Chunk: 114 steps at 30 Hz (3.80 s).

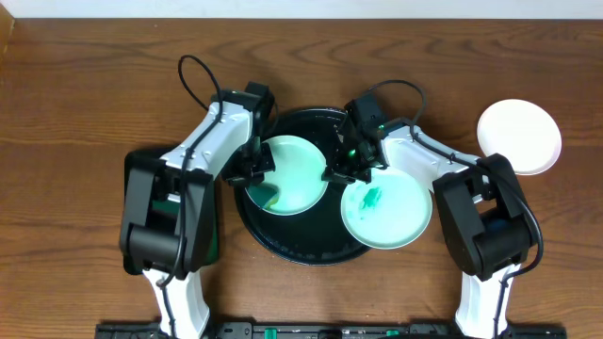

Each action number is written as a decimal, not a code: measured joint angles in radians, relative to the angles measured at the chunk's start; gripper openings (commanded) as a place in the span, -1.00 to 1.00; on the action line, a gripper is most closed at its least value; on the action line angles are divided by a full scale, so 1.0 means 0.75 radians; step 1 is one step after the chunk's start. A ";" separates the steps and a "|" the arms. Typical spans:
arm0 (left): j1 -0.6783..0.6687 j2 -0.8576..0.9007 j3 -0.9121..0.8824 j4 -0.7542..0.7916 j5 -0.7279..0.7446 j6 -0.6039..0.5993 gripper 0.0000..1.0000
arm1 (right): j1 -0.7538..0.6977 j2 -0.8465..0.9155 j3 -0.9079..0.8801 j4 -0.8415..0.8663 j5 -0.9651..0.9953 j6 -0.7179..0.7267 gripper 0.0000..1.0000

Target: Clean dirty plates on tray and stack at the side

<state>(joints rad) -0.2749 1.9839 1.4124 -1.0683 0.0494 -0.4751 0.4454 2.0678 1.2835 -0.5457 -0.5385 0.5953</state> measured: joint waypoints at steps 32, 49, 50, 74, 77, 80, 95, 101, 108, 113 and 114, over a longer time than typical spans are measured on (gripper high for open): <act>0.649 -0.323 0.013 -0.257 -0.040 0.123 -0.86 | -0.001 -0.050 -0.024 -0.034 0.077 -0.271 -0.97; 0.679 -0.323 -0.001 -0.256 -0.039 0.148 -0.86 | 0.148 -0.354 0.192 -0.398 0.669 -0.542 -0.98; 0.679 -0.323 -0.004 -0.255 -0.039 0.150 -0.86 | 0.179 -0.354 0.227 -0.426 0.724 -0.556 -0.97; 0.687 -0.270 -0.102 -0.201 -0.039 0.182 -0.86 | 0.485 -0.355 0.408 -0.524 1.725 -0.793 -0.98; 0.687 -0.269 -0.102 -0.200 -0.039 0.182 -0.85 | 0.487 -0.355 0.408 -0.523 1.818 -0.823 -0.98; 0.687 -0.269 -0.102 -0.200 -0.039 0.182 -0.86 | 0.503 -0.355 0.408 -0.523 1.925 -0.846 -0.97; 0.687 -0.269 -0.102 -0.200 -0.011 0.182 -0.85 | 0.723 -0.355 0.408 -0.491 2.309 -0.923 -0.98; 0.687 -0.269 -0.102 -0.200 -0.005 0.182 -0.85 | 0.747 -0.355 0.408 -0.489 2.354 -0.936 -0.98; 0.687 -0.269 -0.102 -0.200 -0.005 0.182 -0.86 | 0.747 -0.355 0.408 -0.489 2.362 -0.941 -0.98; 0.687 -0.269 -0.102 -0.200 -0.005 0.182 -0.86 | 0.747 -0.355 0.408 -0.489 2.365 -0.941 -0.98; 0.687 -0.269 -0.102 -0.200 -0.005 0.182 -0.86 | 0.747 -0.355 0.408 -0.489 2.365 -0.941 -0.98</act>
<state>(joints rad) 0.2405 1.7821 1.3357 -1.2186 0.0460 -0.3389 1.0054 1.8015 1.5894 -0.9123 1.2354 -0.1108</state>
